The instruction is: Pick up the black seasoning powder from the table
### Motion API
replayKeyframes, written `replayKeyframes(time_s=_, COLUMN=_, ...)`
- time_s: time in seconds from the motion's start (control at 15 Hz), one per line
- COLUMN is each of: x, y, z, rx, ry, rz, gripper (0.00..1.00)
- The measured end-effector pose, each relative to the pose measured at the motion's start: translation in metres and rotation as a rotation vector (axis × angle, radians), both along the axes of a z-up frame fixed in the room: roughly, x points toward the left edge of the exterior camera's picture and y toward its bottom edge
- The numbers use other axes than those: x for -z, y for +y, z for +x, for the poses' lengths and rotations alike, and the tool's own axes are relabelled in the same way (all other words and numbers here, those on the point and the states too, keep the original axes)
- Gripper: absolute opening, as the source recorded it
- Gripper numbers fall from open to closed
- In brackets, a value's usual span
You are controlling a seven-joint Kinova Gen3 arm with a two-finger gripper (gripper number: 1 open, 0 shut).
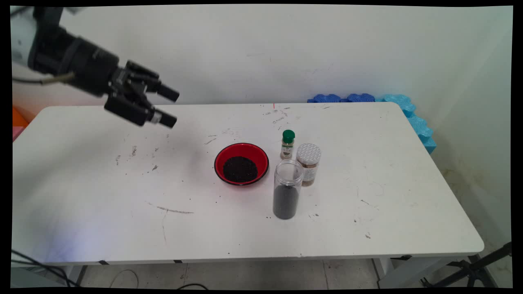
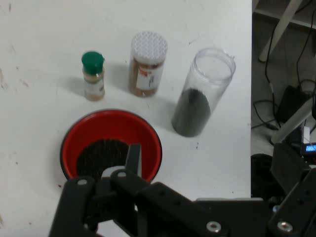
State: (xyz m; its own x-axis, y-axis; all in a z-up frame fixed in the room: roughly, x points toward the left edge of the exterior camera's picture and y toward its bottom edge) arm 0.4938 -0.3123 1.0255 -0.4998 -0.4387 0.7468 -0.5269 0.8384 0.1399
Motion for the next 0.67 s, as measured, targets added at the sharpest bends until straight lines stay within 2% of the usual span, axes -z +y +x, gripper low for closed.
replayKeyframes(time_s=0.33, x=0.049, y=0.018, z=0.004, rx=-0.001, ry=-0.004, rz=0.01, gripper=1.0)
replayKeyframes(time_s=0.67, x=0.103, y=0.021, z=-0.023, rx=-0.008, ry=0.016, rz=0.004, gripper=1.0)
